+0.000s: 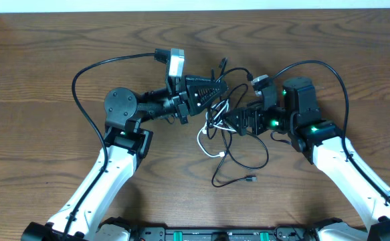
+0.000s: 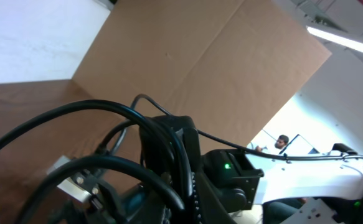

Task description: Untangle cables

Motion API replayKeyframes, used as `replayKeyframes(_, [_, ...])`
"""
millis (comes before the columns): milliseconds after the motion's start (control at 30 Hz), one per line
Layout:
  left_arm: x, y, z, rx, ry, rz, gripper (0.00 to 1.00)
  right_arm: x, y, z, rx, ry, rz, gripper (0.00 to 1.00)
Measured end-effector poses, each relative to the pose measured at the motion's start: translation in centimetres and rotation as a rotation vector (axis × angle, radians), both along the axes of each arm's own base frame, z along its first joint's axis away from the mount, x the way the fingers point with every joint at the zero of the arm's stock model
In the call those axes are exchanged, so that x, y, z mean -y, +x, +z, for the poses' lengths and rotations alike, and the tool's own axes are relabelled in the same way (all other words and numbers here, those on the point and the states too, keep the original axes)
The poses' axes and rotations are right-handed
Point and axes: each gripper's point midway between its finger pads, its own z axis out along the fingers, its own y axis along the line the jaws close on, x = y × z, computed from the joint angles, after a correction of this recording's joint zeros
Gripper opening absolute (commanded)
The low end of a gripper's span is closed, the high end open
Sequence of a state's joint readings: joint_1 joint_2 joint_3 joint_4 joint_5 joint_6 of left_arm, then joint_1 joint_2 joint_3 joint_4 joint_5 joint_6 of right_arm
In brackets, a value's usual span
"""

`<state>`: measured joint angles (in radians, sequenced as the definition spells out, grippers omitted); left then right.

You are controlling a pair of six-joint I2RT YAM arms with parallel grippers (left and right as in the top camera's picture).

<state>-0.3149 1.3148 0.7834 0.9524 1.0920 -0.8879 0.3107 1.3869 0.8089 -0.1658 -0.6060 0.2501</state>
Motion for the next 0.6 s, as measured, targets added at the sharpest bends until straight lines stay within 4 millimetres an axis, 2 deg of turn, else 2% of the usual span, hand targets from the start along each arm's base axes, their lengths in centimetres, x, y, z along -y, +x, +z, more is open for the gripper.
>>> replayKeyframes(167, [0.5, -0.5, 0.2, -0.020, -0.009, -0.024, 0.08, 0.4, 0.7, 0.0, 0.017, -0.016, -0.038, 0.99])
replayKeyframes(333, [1.4, -1.8, 1.1, 0.019, -0.034, -0.061, 0.08, 0.5, 1.5, 0.2, 0.038, -0.015, -0.061, 0.99])
replayKeyframes(400, [1.7, -2.0, 1.1, 0.017, -0.036, -0.069, 0.08, 0.4, 1.6, -0.3, 0.025, -0.016, -0.066, 0.99])
replayKeyframes(600, [1.8, -2.0, 1.2, 0.011, -0.041, -0.065, 0.08, -1.5, 0.8, -2.8, -0.055, -0.026, -0.032, 0.99])
